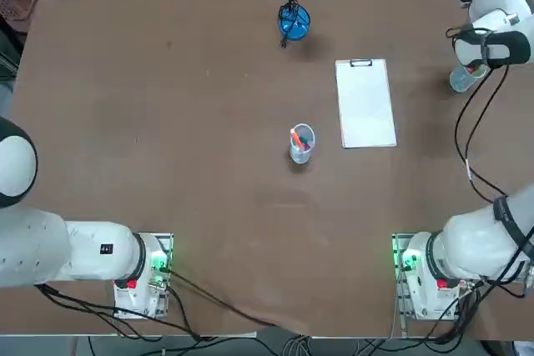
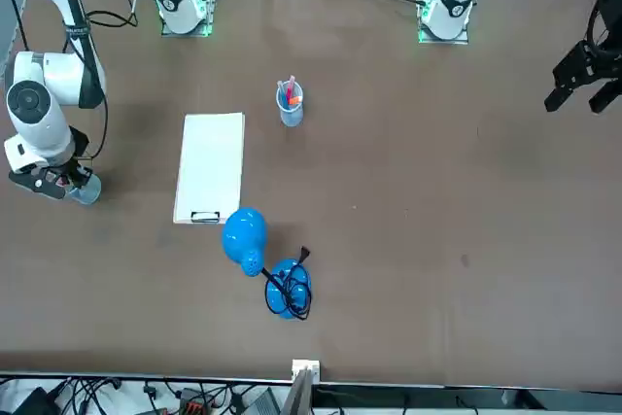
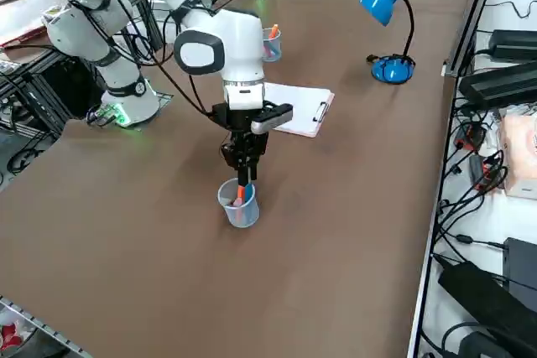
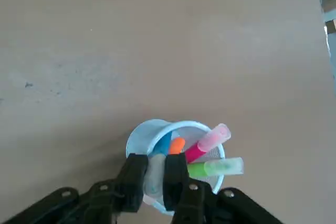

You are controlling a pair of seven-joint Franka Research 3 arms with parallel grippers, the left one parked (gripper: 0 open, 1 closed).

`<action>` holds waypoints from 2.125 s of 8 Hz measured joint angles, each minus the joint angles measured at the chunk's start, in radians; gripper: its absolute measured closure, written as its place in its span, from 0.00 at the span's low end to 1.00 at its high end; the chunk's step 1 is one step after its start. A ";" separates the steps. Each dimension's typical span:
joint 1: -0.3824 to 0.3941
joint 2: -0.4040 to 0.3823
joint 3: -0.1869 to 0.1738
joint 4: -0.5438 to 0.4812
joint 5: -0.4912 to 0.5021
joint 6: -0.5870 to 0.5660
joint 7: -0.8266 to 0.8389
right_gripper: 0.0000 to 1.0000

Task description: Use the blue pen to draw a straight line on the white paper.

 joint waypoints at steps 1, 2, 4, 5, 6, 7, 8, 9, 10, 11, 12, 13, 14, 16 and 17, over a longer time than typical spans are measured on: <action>0.000 0.000 0.000 0.003 0.000 0.000 0.000 0.84; 0.000 -0.003 0.000 0.010 0.000 0.001 0.000 0.84; 0.000 -0.026 0.000 0.021 0.000 -0.002 0.000 0.84; 0.001 -0.045 0.000 0.022 0.000 -0.010 0.000 0.84; 0.002 -0.064 0.001 0.022 0.000 -0.025 0.000 0.84; 0.003 -0.085 0.003 0.023 0.000 -0.051 0.000 0.84; 0.004 -0.108 0.006 0.026 0.000 -0.085 0.000 0.84; 0.007 -0.135 0.012 0.032 0.000 -0.135 0.000 0.84; 0.017 -0.161 0.019 0.048 0.001 -0.205 0.000 0.84; 0.038 -0.187 0.028 0.075 0.026 -0.284 0.000 0.84; 0.070 -0.210 0.035 0.110 0.079 -0.371 -0.001 0.84; 0.103 -0.228 0.040 0.149 0.132 -0.463 -0.014 0.84; 0.132 -0.245 0.042 0.183 0.198 -0.545 -0.043 0.84; 0.152 -0.287 0.043 0.219 0.344 -0.661 -0.150 0.84; 0.161 -0.310 0.043 0.220 0.406 -0.707 -0.192 0.84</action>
